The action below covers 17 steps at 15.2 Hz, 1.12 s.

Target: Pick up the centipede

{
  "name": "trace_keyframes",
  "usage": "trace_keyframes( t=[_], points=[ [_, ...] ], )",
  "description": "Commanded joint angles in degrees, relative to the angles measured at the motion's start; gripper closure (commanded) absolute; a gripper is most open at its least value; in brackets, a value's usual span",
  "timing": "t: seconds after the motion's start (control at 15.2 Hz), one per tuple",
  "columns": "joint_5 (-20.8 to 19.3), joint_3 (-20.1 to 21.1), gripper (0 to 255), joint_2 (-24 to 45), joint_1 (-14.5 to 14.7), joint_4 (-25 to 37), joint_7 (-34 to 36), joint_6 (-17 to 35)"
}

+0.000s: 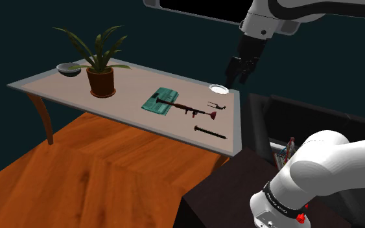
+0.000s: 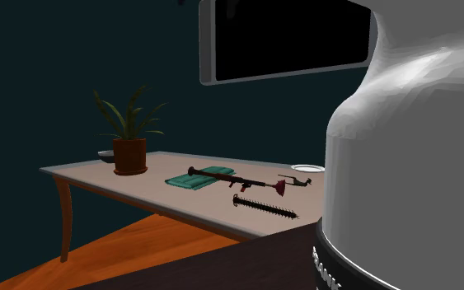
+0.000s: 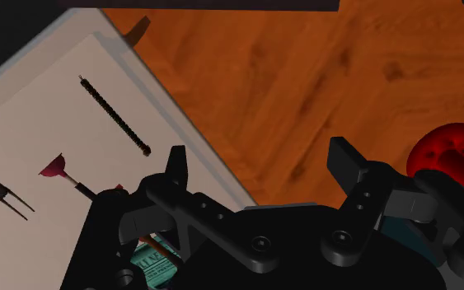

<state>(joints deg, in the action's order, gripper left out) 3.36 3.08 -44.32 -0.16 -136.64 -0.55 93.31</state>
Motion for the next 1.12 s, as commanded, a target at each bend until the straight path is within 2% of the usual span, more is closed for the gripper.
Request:
trace_keyframes(
  t=[0.0,0.53,1.06],
  points=[
    [0.00,0.00,0,0.00,0.00,0.00,0.00,0.00],
    [-4.54,-6.24,0,2.95,-0.90,-11.14,-11.38,13.96],
    [-8.65,-13.13,0,13.36,-2.11,-16.83,-22.71,30.23]
  ],
)
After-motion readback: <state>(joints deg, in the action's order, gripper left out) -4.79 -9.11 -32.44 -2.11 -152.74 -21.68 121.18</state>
